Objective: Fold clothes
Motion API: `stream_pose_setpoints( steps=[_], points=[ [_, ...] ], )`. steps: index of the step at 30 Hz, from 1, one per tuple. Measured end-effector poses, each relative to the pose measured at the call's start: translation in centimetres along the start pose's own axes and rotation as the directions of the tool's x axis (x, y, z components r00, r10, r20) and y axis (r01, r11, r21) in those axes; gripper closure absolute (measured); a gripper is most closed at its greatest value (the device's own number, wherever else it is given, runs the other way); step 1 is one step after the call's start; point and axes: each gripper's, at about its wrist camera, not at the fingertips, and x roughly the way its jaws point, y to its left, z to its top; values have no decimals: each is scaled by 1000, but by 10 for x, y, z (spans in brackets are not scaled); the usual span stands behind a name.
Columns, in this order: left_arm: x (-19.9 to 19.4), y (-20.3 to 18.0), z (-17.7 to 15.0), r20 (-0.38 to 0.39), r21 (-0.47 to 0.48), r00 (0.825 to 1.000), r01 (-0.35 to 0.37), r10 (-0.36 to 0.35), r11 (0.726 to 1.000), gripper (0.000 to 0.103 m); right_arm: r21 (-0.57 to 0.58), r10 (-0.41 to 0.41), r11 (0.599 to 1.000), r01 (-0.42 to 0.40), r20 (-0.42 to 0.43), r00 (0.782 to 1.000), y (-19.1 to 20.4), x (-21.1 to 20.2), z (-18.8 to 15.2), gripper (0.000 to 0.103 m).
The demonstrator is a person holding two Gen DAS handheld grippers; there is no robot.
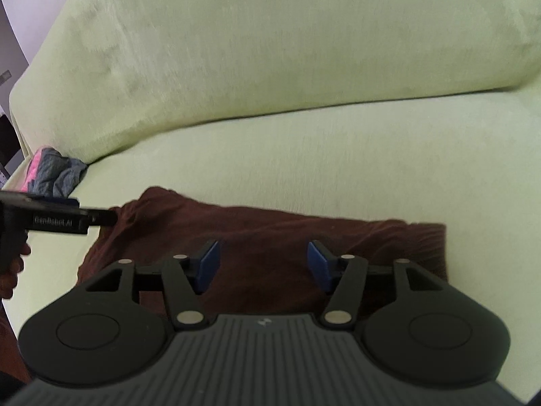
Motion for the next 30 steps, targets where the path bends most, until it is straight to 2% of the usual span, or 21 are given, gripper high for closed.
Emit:
stream_pose_setpoints(
  steps=[2,4,6,10,11,13,14,17,19,21,23,25,30],
  points=[
    [2,2,0,13,24,999,29,-29,999,17,-10,-10,1000,10,-4,1000,-5,-5,-2,43],
    [6,12,0,46,97,993,101,-106,990,17,-25,-25,999,25,-8,1000,-7,-5,-3,37],
    [10,18,2,45,141,992,113,-121,983,31,-38,-31,999,31,-11,999,-12,-8,-3,36],
    [25,32,19,18,195,977,204,-211,959,42,-62,-41,997,40,-20,999,-19,-13,-1,36],
    [30,32,24,10,209,972,228,-235,951,45,-63,-42,997,40,-23,999,-20,-13,-2,36],
    [38,32,29,-13,224,956,290,-294,930,45,-65,-40,997,38,-31,999,-21,-11,-2,36],
    [44,31,33,-37,238,940,338,-339,911,47,-66,-39,997,37,-33,999,-21,-11,-2,36],
    [54,28,37,-95,257,919,393,-382,883,52,-68,-34,997,32,-37,999,-21,-10,-3,34],
    [59,28,39,-128,243,908,419,-400,875,56,-71,-30,997,27,-38,999,-23,-11,-4,34],
    [64,28,41,-160,226,895,444,-417,867,71,-70,-29,997,26,-41,999,-24,-11,-6,34],
    [69,28,41,-191,197,881,467,-433,862,72,-66,-30,997,28,-42,999,-25,-11,-8,34],
    [78,27,41,-224,168,881,457,-417,874,72,-63,-29,998,27,-42,999,-25,-10,-8,30],
    [84,27,43,-263,115,859,481,-440,869,72,-71,-26,997,23,-42,999,-24,-6,-7,27]
  ],
)
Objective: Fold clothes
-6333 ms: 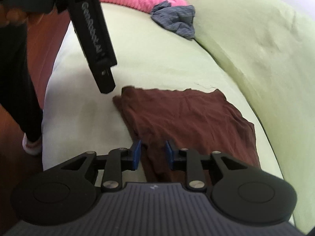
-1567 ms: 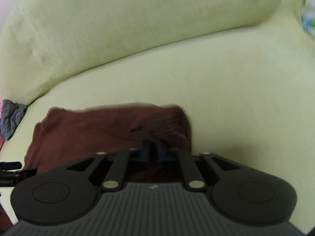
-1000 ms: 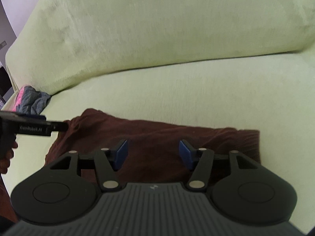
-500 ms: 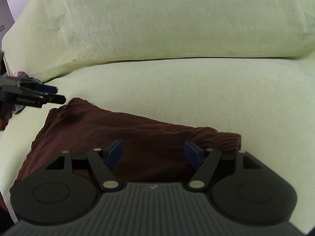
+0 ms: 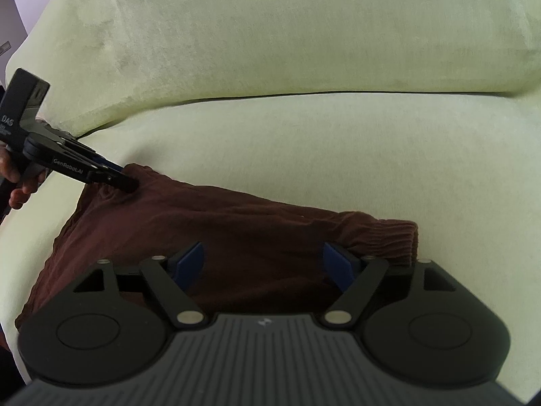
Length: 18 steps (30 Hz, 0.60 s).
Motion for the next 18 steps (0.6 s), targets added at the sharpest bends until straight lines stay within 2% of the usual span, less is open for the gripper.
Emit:
stream_pose_setpoints(
  steps=[2,4,5,6,10,12,14,16,17,18],
  points=[
    [4,3,5,-4,-7,1000,9,-9,1000,72,2,1,1000,-1,-1,1000,-1,1,0,26],
    [7,4,13,5,-11,1000,7,-7,1000,78,5,0,1000,0,-2,1000,-2,2,1,26],
    [9,5,14,7,-12,1000,6,-6,1000,99,7,-1,1000,1,-1,1000,-2,3,1,26],
    [10,6,18,24,-4,1000,4,-4,1000,102,7,-1,1000,1,-1,1000,-2,3,2,25],
    [14,13,29,92,-51,996,-10,15,999,102,10,-5,1000,5,-7,1000,-1,5,2,25],
    [18,16,27,100,-57,995,-26,31,998,102,18,-5,1000,6,-6,1000,-2,6,2,25],
    [24,18,25,105,-55,993,-44,50,998,95,19,-9,1000,9,-10,1000,-2,6,2,25],
    [22,19,22,118,-40,991,-62,67,997,79,10,-15,1000,15,-17,1000,-1,7,2,25],
    [19,21,21,120,-34,990,-72,76,997,64,7,-17,1000,17,-18,1000,-1,7,2,25],
    [13,25,20,120,-23,986,-111,113,994,61,5,-19,1000,19,-22,1000,0,6,2,25]
  ],
)
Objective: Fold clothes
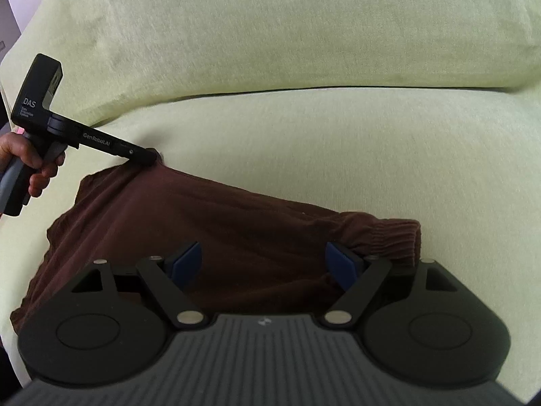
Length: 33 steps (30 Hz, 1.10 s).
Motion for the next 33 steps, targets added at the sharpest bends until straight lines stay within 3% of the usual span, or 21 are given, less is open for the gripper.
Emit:
stream_pose_setpoints(
  steps=[3,5,9,14,18,22,26,31,33],
  points=[
    [-12,12,-4,-3,24,995,-102,102,995,63,10,1,1000,-1,-3,1000,-1,-1,0,25],
    [-22,31,-12,-25,-9,988,-150,150,989,63,19,1,1000,-1,-1,1000,-2,-2,0,24],
    [-42,53,-34,-19,-91,995,-96,95,991,63,23,-5,1000,5,-1,1000,-1,-1,1,22],
    [-39,61,-59,-69,-74,994,-93,88,993,67,13,-12,1000,12,-8,1000,1,0,1,19],
    [-36,54,-63,-56,-51,996,-77,74,996,84,4,-14,1000,14,-13,1000,1,0,0,17],
    [-45,55,-62,-34,-63,999,-41,39,997,83,-9,-16,1000,16,-18,1000,3,1,-1,15],
    [-56,67,-67,-12,-91,1000,-28,27,995,62,-11,-15,1000,15,-17,1000,4,2,-1,14],
    [-53,67,-70,-18,-103,1000,18,-20,995,63,-18,-14,1000,13,-12,1000,4,2,-4,11],
    [-49,66,-72,-28,-96,1000,10,-13,995,72,-22,-15,1000,15,-10,1000,6,3,-4,11]
  ],
)
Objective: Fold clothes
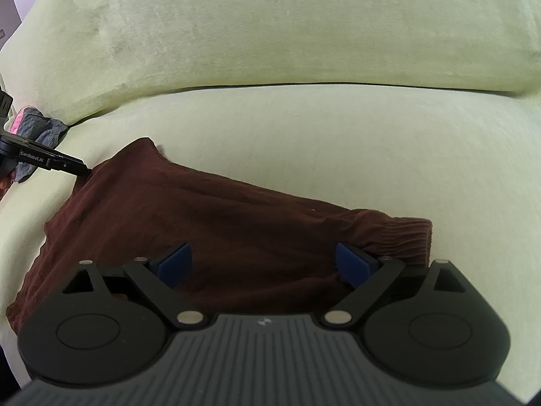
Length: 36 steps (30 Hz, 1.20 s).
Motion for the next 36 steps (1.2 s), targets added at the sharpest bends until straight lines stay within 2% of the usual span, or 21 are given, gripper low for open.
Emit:
stream_pose_setpoints(
  steps=[2,5,8,11,13,16,17,18,19,20,21,23,25,28,30,31,33,36],
  points=[
    [1,0,-1,-3,9,1000,-7,7,1000,94,-3,-2,1000,1,-1,1000,0,1,1,10],
    [-4,-3,-3,10,31,1000,-17,16,999,102,-8,-3,1000,3,-4,1000,1,1,1,10],
    [-11,-6,-5,39,49,999,-36,34,998,103,-11,-2,1000,1,-4,1000,1,1,1,9],
    [-12,6,-6,30,-42,995,-99,100,994,103,-14,-2,1000,2,-4,1000,1,2,1,8],
    [-6,10,-7,8,-72,993,-117,117,991,103,-21,-5,1000,5,-4,1000,3,3,0,7],
    [8,-1,-7,-13,-8,985,-173,173,985,101,-41,-16,999,16,-6,1000,6,4,-1,5],
    [9,-4,-6,-11,8,982,-187,188,982,96,-47,-21,999,20,-7,1000,7,4,-1,5],
    [9,-6,-4,-8,20,976,-216,216,976,78,-51,-25,998,25,-8,1000,9,5,-1,5],
    [8,-8,-1,-3,31,969,-246,246,969,69,-47,-25,999,25,-9,1000,8,4,-1,5],
    [2,-5,1,7,24,963,-270,270,962,54,-40,-25,999,24,-10,1000,8,4,-1,5],
    [-4,0,2,22,5,961,-277,277,961,46,-33,-24,999,24,-10,1000,8,3,0,5],
    [-13,7,3,40,-36,962,-271,272,962,41,7,-12,1000,12,-6,1000,4,0,3,5],
    [-34,13,-1,90,-118,963,-243,254,963,40,51,2,999,-4,29,1000,0,-7,4,5],
    [-40,8,-9,107,-131,962,-237,252,963,38,82,17,996,-24,85,996,-1,-20,3,5],
    [-31,6,-16,62,-111,961,-261,269,959,32,83,25,996,-32,82,996,0,-22,2,5],
    [-17,7,-18,16,-101,954,-298,301,949,31,83,26,996,-33,77,997,0,-21,1,5],
    [-7,9,-18,-21,-95,949,-316,315,944,32,82,22,996,-28,65,998,1,-19,-1,5],
    [-18,20,-20,16,-171,969,-240,246,956,32,75,19,997,-25,75,997,3,-26,-4,5]
  ],
)
